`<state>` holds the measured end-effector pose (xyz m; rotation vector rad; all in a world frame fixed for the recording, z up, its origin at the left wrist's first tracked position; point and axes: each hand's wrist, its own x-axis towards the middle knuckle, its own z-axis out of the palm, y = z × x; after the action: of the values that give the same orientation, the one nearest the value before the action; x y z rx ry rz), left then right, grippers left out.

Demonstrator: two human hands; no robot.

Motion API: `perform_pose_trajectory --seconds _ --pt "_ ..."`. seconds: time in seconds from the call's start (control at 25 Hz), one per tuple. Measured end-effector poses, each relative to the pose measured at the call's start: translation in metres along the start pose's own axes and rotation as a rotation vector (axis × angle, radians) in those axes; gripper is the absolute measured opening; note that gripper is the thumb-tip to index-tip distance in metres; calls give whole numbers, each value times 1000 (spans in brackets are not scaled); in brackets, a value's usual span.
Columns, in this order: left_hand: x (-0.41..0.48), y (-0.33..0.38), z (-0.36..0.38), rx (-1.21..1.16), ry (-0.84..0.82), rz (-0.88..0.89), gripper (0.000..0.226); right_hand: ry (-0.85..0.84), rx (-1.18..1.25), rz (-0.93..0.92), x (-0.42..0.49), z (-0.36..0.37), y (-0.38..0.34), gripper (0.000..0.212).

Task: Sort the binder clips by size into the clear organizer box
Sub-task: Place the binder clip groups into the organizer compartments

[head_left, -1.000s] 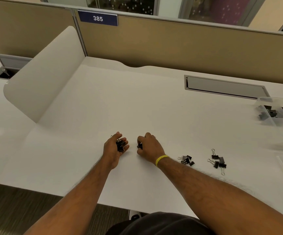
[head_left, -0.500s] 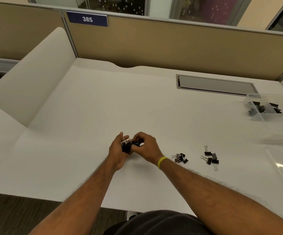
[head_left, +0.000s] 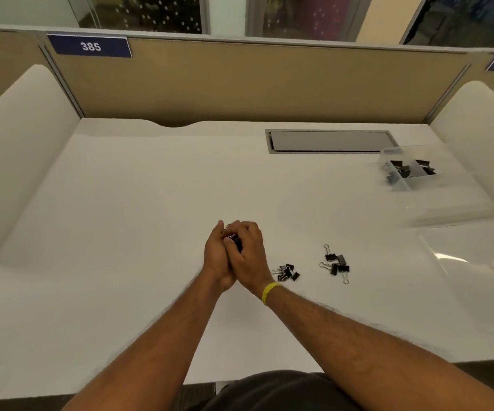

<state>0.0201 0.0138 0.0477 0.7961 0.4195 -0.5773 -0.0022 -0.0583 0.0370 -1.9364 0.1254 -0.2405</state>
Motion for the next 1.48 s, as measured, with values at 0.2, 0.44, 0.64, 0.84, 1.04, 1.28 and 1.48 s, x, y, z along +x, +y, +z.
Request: perform_pose_trajectory --seconds 0.2,0.44,0.64,0.84,1.04,1.28,1.48 --pt "4 -25 55 37 -129 -29 45 190 127 67 4 -43 9 25" --pt "15 -73 114 203 -286 -26 66 352 232 263 7 -112 40 26" --pt "35 -123 156 342 -327 -34 91 484 361 383 12 -175 67 16" --pt "49 -160 206 413 -380 -24 89 611 638 493 27 -237 99 16" --pt "74 -182 248 469 -271 29 72 670 981 565 47 -303 117 11" --pt "114 -201 284 682 -246 145 84 624 1087 563 76 -377 138 8" --pt "145 -207 322 869 -264 213 57 691 985 533 116 -443 153 14"
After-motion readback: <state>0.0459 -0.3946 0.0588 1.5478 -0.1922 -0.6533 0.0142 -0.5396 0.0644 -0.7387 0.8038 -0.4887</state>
